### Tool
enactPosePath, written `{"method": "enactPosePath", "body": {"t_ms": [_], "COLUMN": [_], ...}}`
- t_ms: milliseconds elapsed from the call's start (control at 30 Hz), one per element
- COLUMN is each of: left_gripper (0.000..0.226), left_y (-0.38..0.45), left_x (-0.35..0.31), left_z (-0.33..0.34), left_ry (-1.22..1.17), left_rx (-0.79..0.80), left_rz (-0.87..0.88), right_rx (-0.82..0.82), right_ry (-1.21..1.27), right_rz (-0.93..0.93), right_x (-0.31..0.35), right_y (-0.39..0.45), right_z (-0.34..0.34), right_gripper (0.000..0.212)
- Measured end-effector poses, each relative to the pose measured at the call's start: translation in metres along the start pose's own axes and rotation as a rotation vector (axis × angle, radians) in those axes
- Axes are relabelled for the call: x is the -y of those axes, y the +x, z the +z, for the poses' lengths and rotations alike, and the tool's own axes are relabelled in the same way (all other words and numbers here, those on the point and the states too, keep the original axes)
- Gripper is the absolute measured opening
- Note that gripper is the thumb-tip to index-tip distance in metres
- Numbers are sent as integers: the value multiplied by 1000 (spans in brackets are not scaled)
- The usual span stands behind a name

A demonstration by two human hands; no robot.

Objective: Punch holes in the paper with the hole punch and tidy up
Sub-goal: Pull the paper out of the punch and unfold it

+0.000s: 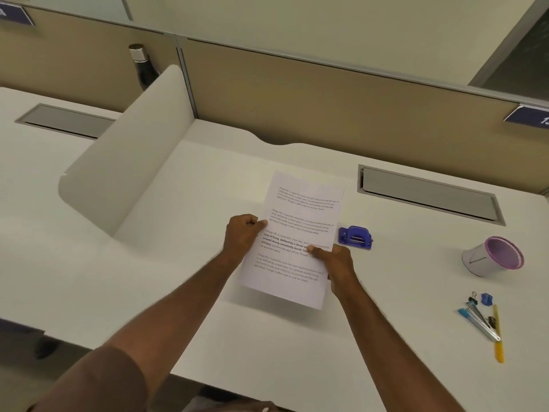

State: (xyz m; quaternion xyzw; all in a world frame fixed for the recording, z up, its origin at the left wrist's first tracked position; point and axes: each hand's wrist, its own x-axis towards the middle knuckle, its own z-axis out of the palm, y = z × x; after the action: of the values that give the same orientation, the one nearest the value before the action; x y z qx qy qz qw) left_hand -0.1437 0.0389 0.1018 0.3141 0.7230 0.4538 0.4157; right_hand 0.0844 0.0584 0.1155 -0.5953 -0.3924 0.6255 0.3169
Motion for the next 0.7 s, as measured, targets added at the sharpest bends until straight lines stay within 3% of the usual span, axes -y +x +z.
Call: {"method": "enactPosePath", "body": {"t_ms": [200,567,700], "left_gripper": [32,30,31], "left_y": [21,52,59], "left_x": [17,48,52], "left_z": [-34,-75,-81], "left_ry": [102,402,462], "left_rx": [3,-35,-25], "left_rz": [-29,-56,-61], "right_rx": [-120,-145,-137], "right_ry": [-58,-267,-299], "right_rz": [65,114,112], "right_x": [-21,-41,-43], "right_y": [14,35,39], "right_z": [39,94,107], "right_gripper": [5,31,26]}}
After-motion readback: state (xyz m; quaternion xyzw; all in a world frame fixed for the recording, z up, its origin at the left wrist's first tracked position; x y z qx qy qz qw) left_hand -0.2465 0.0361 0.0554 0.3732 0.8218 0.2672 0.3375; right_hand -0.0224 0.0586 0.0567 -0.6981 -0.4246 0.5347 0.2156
